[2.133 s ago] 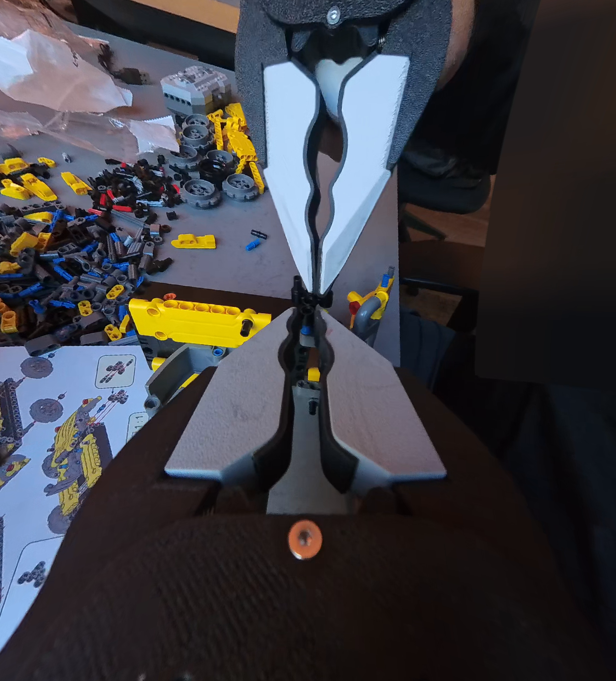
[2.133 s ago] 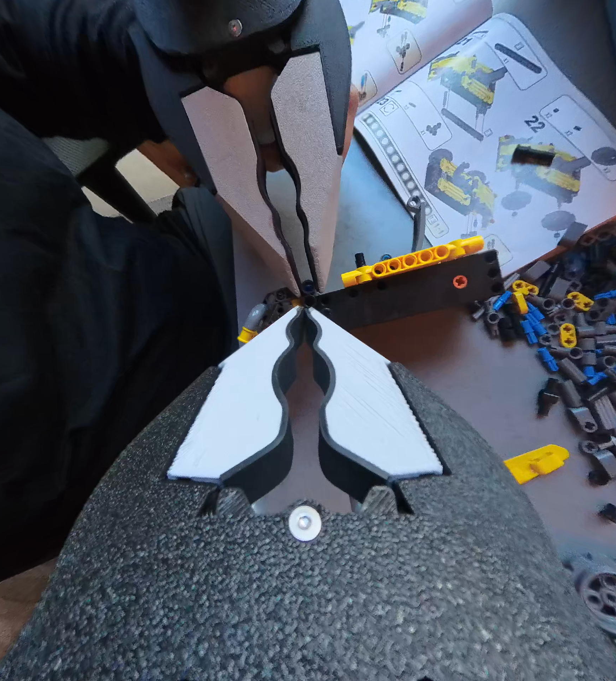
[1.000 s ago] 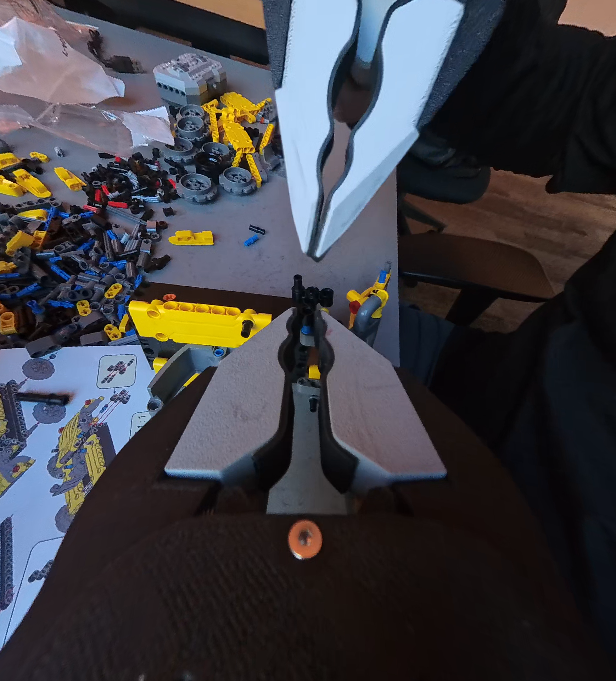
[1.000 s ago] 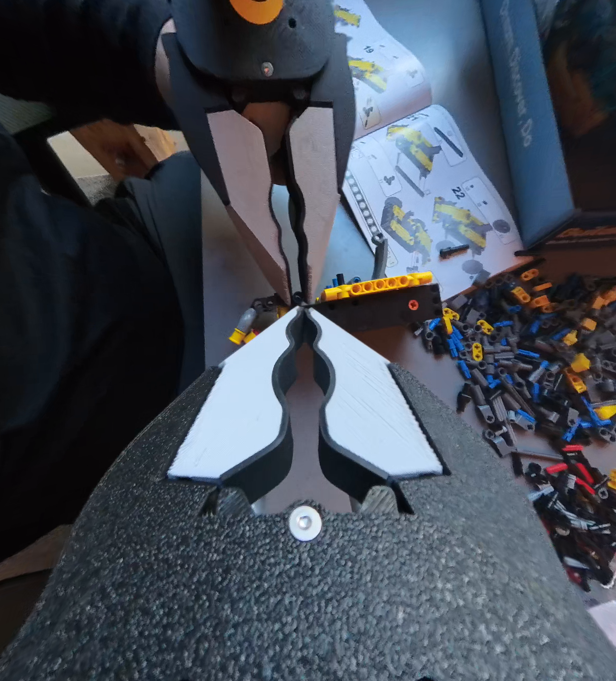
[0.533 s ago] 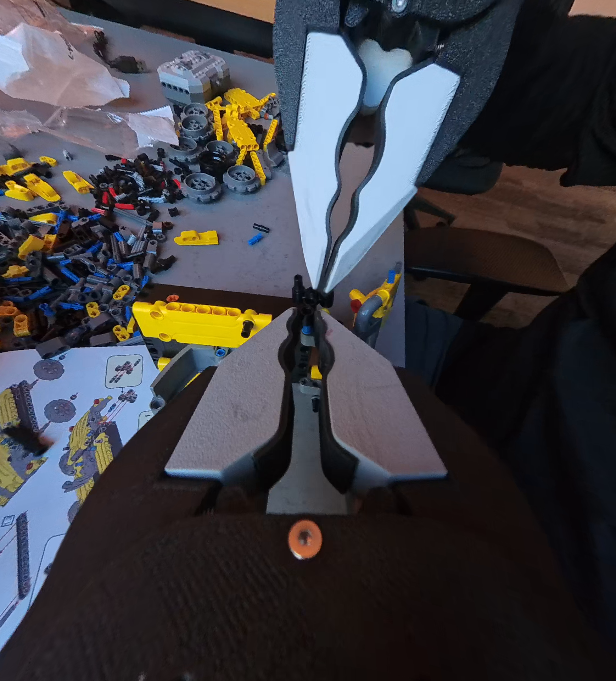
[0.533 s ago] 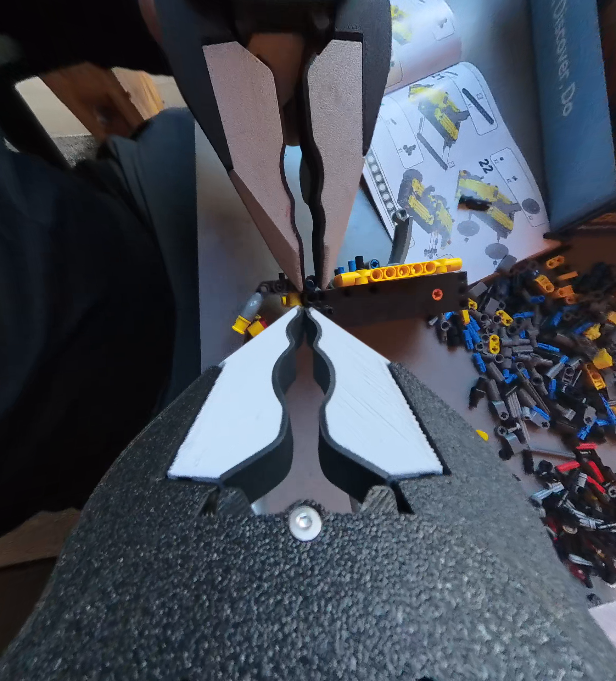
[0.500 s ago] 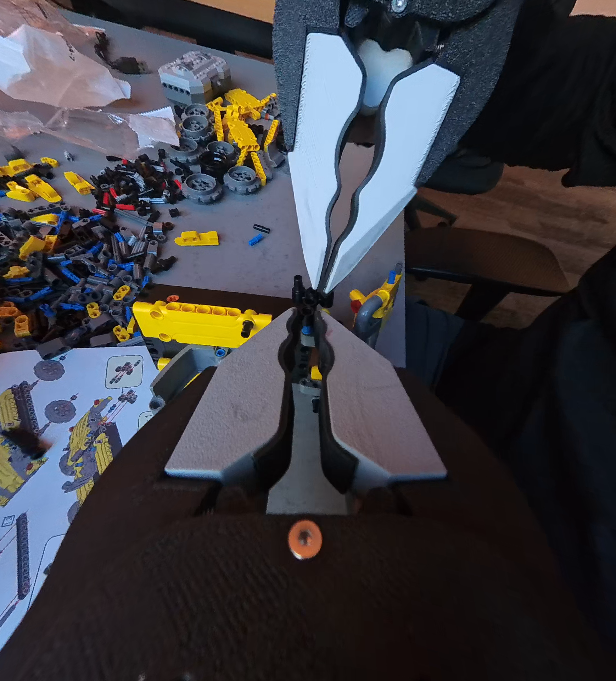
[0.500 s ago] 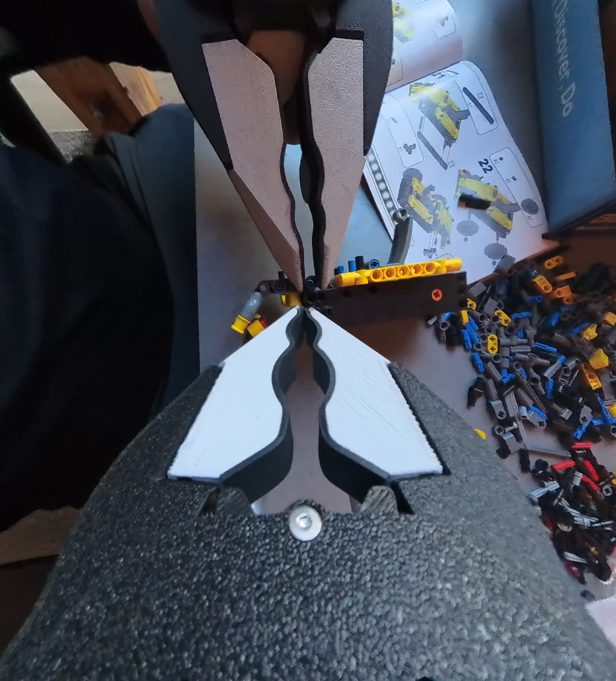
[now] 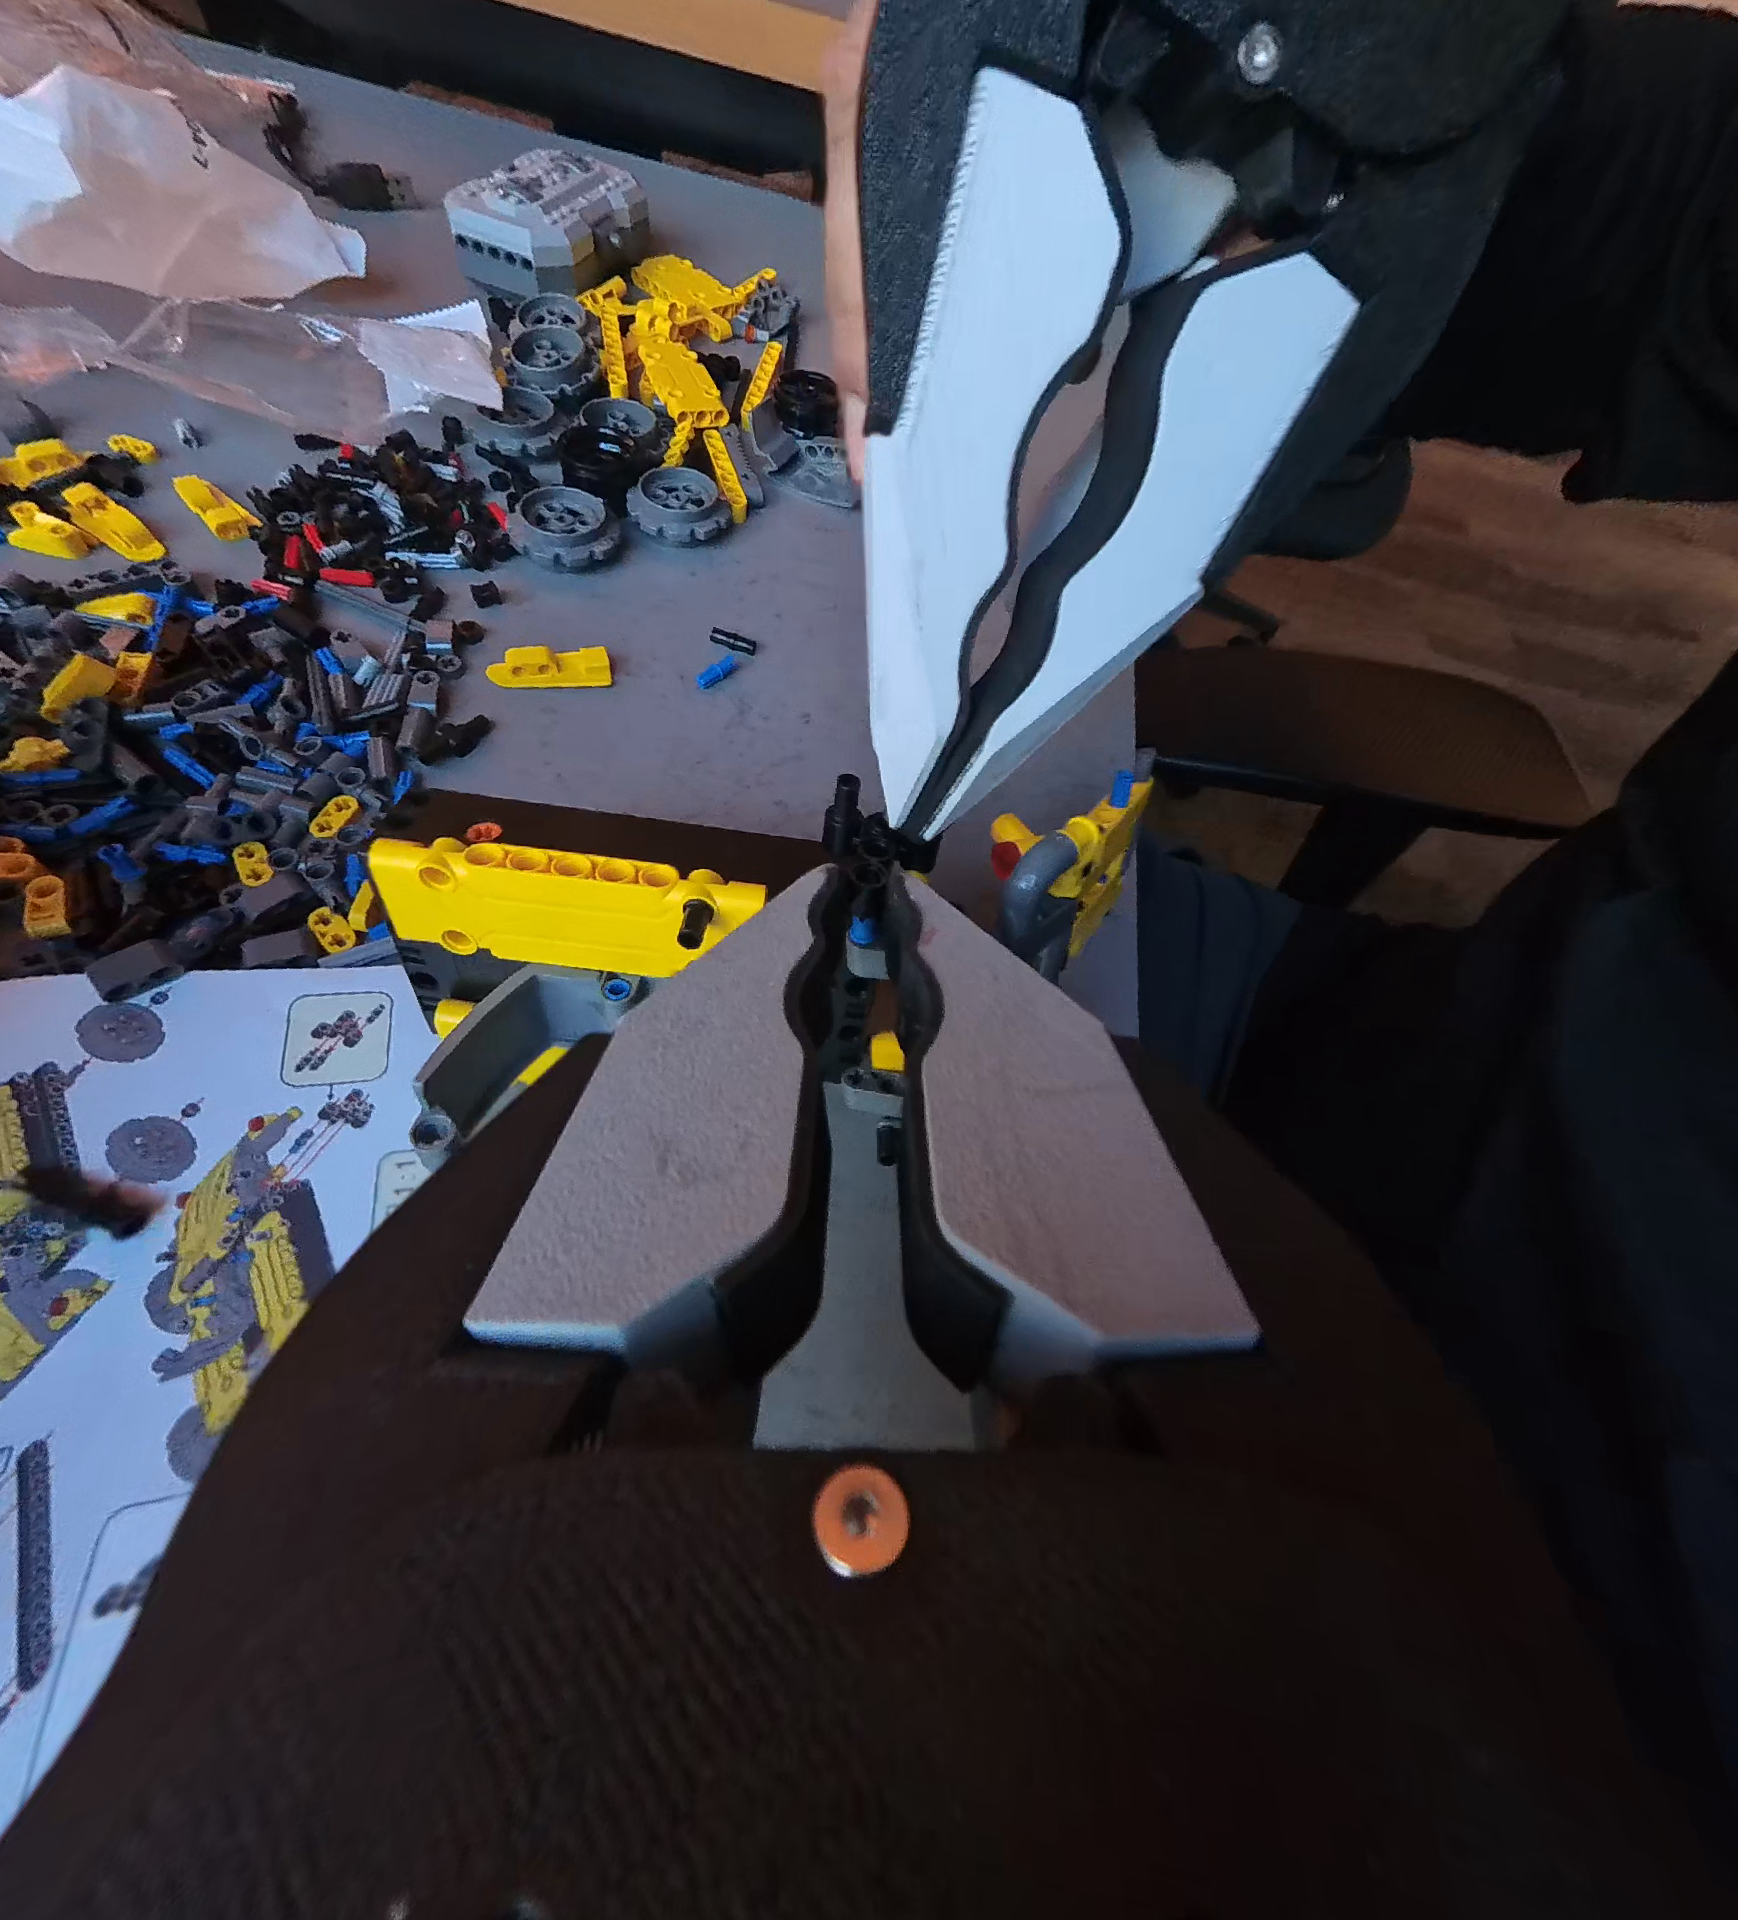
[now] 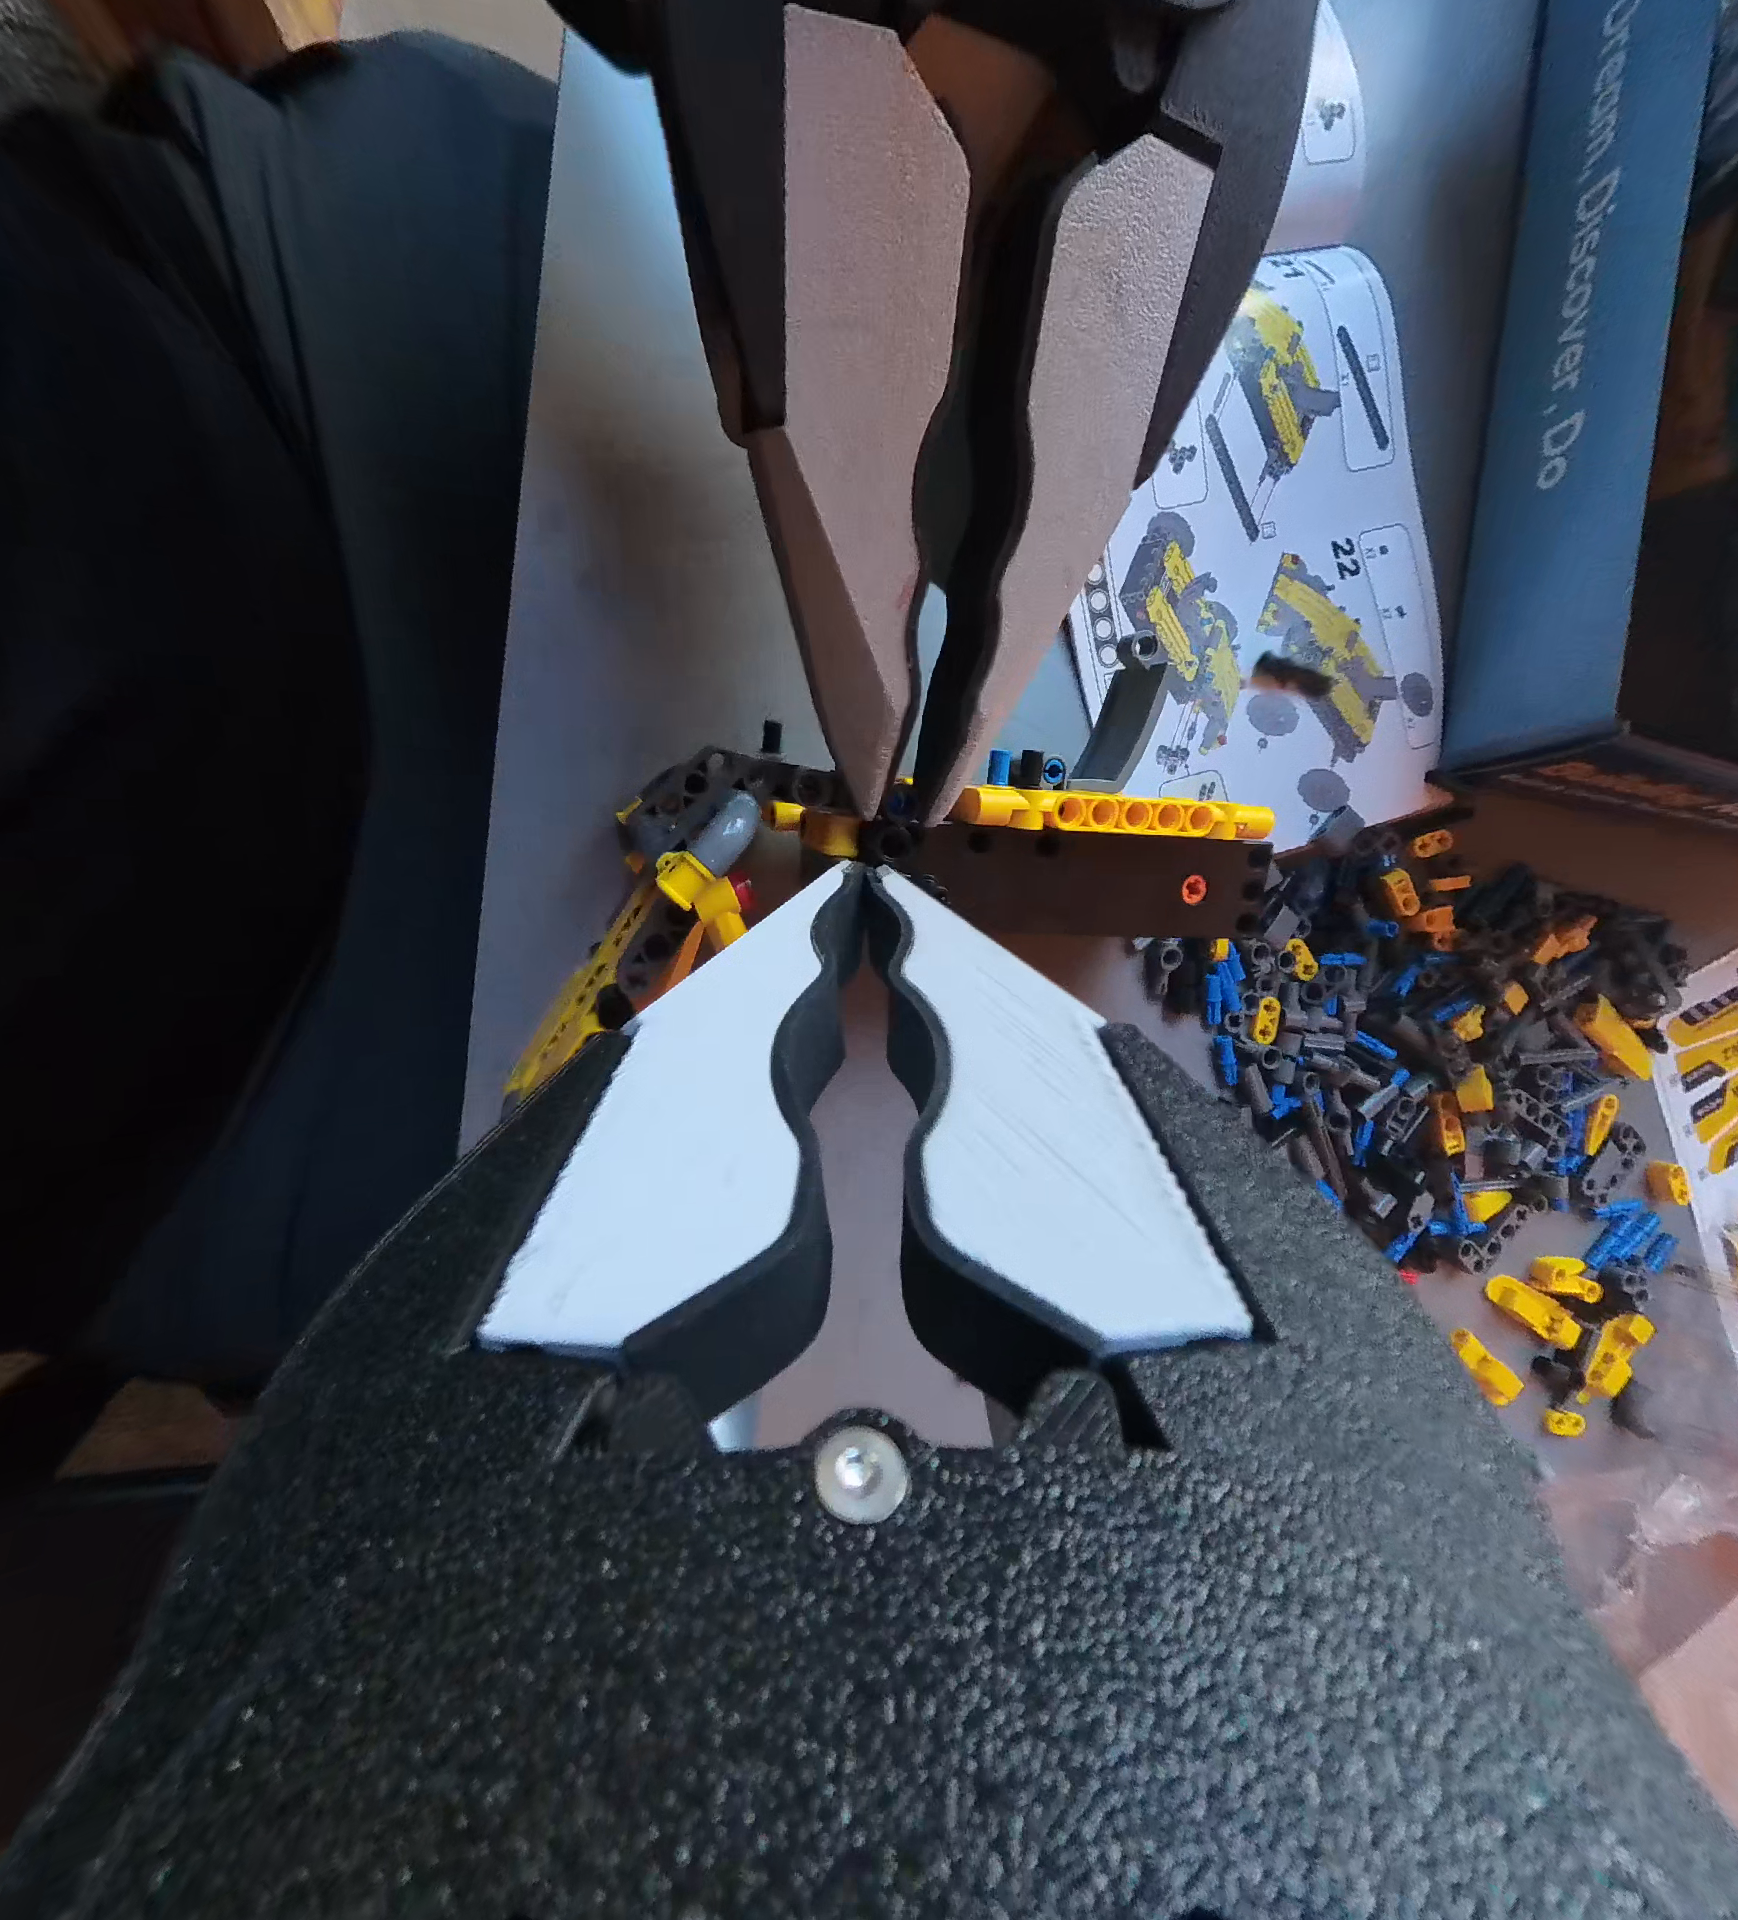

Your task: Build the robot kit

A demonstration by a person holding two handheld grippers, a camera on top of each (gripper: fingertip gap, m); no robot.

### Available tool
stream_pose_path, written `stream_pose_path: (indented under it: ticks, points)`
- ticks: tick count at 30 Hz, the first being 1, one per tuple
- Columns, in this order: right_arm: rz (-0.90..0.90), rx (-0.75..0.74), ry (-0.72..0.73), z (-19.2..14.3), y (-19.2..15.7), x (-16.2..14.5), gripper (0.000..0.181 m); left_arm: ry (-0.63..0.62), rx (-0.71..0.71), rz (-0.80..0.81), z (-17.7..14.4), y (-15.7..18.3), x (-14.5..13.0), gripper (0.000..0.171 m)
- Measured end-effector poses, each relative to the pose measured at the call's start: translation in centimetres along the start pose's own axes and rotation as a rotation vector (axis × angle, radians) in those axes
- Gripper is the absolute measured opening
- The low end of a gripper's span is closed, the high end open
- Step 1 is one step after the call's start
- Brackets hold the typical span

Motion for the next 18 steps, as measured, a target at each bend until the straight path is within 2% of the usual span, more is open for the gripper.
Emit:
stream_pose_path:
  ticks: [4, 8, 13, 14, 18]
  points:
    - [-0.003, -0.023, -0.024, -0.1, 0.0, 0.2, 0.0, 0.033, -0.023, -0.035, 0.0, -0.1, -0.2, 0.004]
    - [0.129, 0.09, 0.08, 0.0, 0.5, -0.2, 0.0, 0.015, 0.028, -0.001, -0.4, 0.1, 0.0, 0.004]
    - [0.133, 0.098, 0.093, 0.1, 0.6, -0.2, 0.0, 0.075, 0.02, -0.026, -1.2, 0.1, 0.4, 0.008]
    - [0.136, 0.102, 0.094, 0.1, 0.6, -0.2, 0.0, 0.071, 0.007, -0.033, -1.2, 0.0, 0.4, 0.001]
    - [0.146, 0.117, 0.1, 0.1, 0.6, -0.2, 0.0, 0.047, 0.003, -0.01, -0.9, 0.0, 0.3, 0.0]
Point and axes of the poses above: each gripper's, where its closed fingertips meet, z out along the fingers, x out of its top, y = z × x across the jaws, the point moved 6 cm from there along -z, back along the fingers, and after that the axes turned 15 degrees about -y, right-handed, at the moved point
